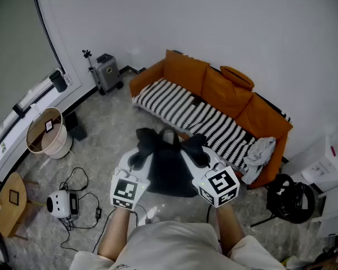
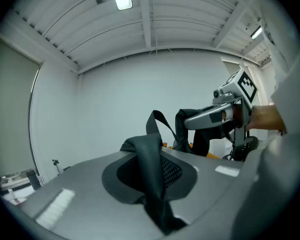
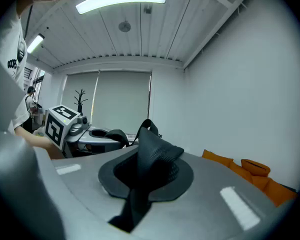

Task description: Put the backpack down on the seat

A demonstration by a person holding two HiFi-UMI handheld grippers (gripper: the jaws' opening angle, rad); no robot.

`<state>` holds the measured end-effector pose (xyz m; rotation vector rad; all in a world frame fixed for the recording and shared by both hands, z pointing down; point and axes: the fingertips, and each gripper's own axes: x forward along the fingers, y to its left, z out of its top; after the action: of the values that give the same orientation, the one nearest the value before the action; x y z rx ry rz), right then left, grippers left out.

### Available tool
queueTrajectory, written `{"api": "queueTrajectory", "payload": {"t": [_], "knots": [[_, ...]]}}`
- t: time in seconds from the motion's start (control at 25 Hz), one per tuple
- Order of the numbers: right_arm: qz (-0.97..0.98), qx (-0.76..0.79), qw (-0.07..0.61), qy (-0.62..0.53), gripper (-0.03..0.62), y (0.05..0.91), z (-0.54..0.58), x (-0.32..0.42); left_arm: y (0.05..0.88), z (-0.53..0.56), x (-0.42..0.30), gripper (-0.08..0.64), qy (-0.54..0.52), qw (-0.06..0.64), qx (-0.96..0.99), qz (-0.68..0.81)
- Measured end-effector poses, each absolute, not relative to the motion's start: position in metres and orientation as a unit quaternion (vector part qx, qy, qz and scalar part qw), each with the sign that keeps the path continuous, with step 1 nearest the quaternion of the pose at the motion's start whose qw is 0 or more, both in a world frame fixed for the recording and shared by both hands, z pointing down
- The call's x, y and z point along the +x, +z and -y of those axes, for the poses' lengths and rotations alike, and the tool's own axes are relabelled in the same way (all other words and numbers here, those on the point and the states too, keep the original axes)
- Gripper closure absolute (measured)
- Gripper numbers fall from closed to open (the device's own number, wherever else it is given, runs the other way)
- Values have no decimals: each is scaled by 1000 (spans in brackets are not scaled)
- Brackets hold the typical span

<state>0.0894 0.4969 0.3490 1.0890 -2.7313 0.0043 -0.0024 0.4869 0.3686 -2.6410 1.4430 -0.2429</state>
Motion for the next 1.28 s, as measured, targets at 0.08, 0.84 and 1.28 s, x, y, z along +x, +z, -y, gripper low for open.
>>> {"api": "queueTrajectory", "payload": {"t": [0.08,0.84,1.28], "knots": [[925,368,95,7,565,348,-496,90,368,-486,-2,522,-81,64,-873,-476],[931,356,81,22,560,353,-493,123,374,-492,31,525,-62,25,-877,-475],[936,337,93,35,560,365,-484,127,391,-493,39,523,-72,3,-872,-484]]}}
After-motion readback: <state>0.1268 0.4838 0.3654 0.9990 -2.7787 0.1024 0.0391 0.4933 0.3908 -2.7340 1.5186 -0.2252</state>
